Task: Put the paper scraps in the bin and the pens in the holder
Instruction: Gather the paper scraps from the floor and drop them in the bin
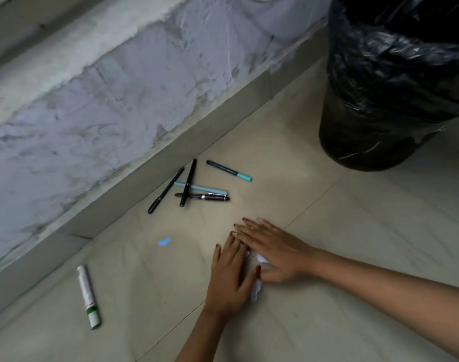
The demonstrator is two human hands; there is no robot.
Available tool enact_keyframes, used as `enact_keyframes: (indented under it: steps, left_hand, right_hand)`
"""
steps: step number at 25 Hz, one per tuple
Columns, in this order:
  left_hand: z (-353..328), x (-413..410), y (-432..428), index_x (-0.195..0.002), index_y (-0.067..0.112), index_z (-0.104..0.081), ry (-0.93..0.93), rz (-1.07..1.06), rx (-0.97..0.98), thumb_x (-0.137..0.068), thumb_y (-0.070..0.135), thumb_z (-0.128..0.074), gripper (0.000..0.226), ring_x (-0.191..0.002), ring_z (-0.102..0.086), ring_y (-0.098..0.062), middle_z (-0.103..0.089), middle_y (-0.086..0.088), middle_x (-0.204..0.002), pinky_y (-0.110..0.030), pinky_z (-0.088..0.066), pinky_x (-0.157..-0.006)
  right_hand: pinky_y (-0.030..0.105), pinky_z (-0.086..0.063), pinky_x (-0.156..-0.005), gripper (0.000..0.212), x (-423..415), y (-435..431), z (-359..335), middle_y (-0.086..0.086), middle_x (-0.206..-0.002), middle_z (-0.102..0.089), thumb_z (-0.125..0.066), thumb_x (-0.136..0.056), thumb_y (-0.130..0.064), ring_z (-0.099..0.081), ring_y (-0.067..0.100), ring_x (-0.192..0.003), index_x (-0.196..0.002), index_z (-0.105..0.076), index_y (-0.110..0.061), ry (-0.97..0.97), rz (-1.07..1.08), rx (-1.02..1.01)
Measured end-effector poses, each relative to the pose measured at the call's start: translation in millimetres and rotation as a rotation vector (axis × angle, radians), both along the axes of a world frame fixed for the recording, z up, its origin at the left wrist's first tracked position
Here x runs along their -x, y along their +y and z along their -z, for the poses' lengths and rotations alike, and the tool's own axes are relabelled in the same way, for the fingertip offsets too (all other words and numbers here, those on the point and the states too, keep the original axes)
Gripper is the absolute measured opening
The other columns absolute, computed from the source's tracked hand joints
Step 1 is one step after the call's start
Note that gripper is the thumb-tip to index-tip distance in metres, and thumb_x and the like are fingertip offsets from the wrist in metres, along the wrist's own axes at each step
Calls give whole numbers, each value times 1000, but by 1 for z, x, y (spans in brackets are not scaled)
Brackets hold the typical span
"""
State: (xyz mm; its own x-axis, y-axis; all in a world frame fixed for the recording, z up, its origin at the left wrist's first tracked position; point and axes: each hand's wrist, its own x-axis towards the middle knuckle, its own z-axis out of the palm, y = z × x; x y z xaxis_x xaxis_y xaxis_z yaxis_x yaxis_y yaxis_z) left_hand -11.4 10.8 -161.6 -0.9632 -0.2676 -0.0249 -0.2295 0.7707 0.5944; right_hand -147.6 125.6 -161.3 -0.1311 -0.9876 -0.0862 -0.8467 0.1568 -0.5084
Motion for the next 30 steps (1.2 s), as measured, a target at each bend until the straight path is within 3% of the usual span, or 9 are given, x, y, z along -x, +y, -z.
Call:
enact_keyframes:
  steps: [5, 8, 12, 14, 17, 21, 24, 26, 30]
  left_hand:
    - [17, -40, 7, -127, 19, -46, 70, 190, 248, -97, 41, -27, 41, -134, -30, -17, -53, 0, -134, -32, -17, -110]
    - [19, -41, 28, -105, 13, -61, 201, 174, 320, -96, 23, -40, 25, -96, -49, -18, -70, 0, -108, -24, -40, -83]
    - [6, -24, 35, -82, 17, -58, 159, -20, 58, -82, 17, -50, 9, -75, -38, -6, -41, 10, -82, -11, -30, -65]
    - [-20, 4, 38, -69, 16, -60, 158, -169, -155, -79, 10, -58, 12, -69, -43, 1, -50, 2, -76, -6, -32, -62]
    - [-96, 80, 52, -60, 15, -63, 364, -362, -443, -75, 14, -64, 15, -64, -59, -8, -64, -13, -66, -14, -41, -60]
    - [-217, 193, 83, -80, 11, -69, 630, -132, -521, -81, 7, -65, 6, -80, -62, -15, -68, -9, -82, -17, -44, -71]
    - [-270, 260, 101, -79, 5, -69, 676, 5, -440, -81, 4, -60, 10, -83, -62, -21, -68, -13, -82, -25, -46, -74]
    - [-278, 297, 106, -75, 1, -67, 634, 98, -214, -80, 3, -58, 11, -82, -62, -31, -65, -17, -74, -33, -45, -70]
    - [-280, 319, 107, -111, 3, -61, 439, 259, -17, -83, 5, -57, 28, -111, -56, -31, -65, -20, -114, -28, -37, -90]
  right_hand:
    - [37, -45, -100, 45, -43, 27, 19, 8, -132, -57, -29, -97, -40, -49, 22, -124, -126, -49, -12, 21, 102, 233]
    - [26, -48, -96, 40, -43, 50, 21, 5, -119, -67, -23, -100, -18, -60, 18, -113, -117, -59, -12, 131, 57, 312]
    - [19, -47, -90, 54, -5, 74, -4, 8, -102, -74, -17, -102, -22, -68, 23, -98, -99, -70, -9, 123, 122, 298]
    - [6, -35, -96, 30, 10, 78, -34, 15, -98, -74, -42, -95, -10, -69, 31, -93, -94, -72, -5, -6, 382, 301]
    - [1, -40, -87, 41, 42, 75, -107, 15, -101, -71, -56, -64, 22, -67, 21, -97, -94, -71, -2, -6, 779, 636]
    - [6, -45, -84, 26, 101, 83, -230, 0, -98, -63, -55, -75, 12, -58, 3, -96, -93, -71, 2, 329, 901, 1010]
    - [-6, -37, -74, 17, 156, 99, -269, -2, -91, -64, -61, -79, 5, -56, -2, -87, -91, -71, 0, 366, 1000, 965]
    - [-5, -37, -65, 15, 190, 113, -281, 7, -95, -72, -64, -81, -2, -63, 5, -83, -93, -72, -3, 247, 1103, 798]
    - [7, -35, -68, 17, 217, 135, -282, 15, -104, -72, -62, -85, -10, -65, 21, -98, -99, -70, -5, 225, 1107, 489]
